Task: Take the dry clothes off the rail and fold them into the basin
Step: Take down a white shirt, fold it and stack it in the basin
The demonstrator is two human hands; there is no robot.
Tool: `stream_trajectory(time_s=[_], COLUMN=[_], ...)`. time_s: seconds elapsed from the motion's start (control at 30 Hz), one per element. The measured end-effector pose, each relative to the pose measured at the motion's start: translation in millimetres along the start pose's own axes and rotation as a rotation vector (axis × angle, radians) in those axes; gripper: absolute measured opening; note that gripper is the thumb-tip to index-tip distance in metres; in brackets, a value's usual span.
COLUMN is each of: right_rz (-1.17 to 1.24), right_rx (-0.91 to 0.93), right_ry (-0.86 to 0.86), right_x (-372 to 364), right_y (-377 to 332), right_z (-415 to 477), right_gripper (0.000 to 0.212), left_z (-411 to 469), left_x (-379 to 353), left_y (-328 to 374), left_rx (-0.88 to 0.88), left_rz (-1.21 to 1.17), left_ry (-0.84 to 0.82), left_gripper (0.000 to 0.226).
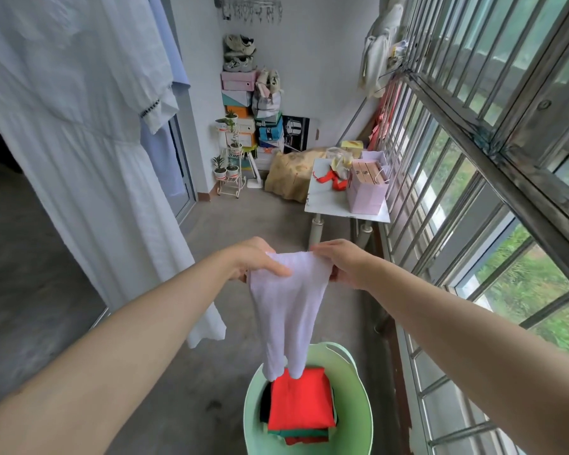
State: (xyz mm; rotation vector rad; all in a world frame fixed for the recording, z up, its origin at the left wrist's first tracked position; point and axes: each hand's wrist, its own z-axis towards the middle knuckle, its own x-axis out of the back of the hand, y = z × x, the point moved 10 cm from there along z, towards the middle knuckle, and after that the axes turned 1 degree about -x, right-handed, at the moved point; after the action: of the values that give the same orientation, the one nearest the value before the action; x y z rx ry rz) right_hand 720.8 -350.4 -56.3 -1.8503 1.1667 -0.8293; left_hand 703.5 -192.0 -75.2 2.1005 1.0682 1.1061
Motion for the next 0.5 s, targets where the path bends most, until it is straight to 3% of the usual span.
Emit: stream_trajectory(time_s=[0.07,0.13,0.2,0.27,0.33,0.5], right_rz=[-0.111,-0.395,-0.813,-1.058,-1.078,-1.059], right_rx=[-0.018,0.004,0.104,0.19,0.226,0.268], right_ry=[-0.093,-0.093,-0.042,0.039,0.08,0.187], right_x=[-7.5,-8.2,-10.1,-9.3,-4.9,8.2], right_y=[9.0,16.5,13.3,5.8,2.4,-5.4], right_z=[0.5,4.0,7.8,8.9,10.2,11.2], right_gripper=[0.043,0.048,0.027,0.013,0.011,0.021], left_z=[4.2,4.3,4.4,4.5,6.7,4.0], left_x=[-3.6,-6.6,-8.9,-8.9,-3.9,8.7], left_y=[0.1,3.0,7.1,10.7,12.6,21.5], left_rx=[-0.037,-0.061,-0.092,-0.11,-0.112,-0.158], left_rz=[0.161,0.285,0.388,0.477,0.557,0.652], left_ry=[0.014,0.031,0.049,0.077,0.139,0.281], left_gripper=[0.056,0.046,0.041,0.037,0.026,0.032])
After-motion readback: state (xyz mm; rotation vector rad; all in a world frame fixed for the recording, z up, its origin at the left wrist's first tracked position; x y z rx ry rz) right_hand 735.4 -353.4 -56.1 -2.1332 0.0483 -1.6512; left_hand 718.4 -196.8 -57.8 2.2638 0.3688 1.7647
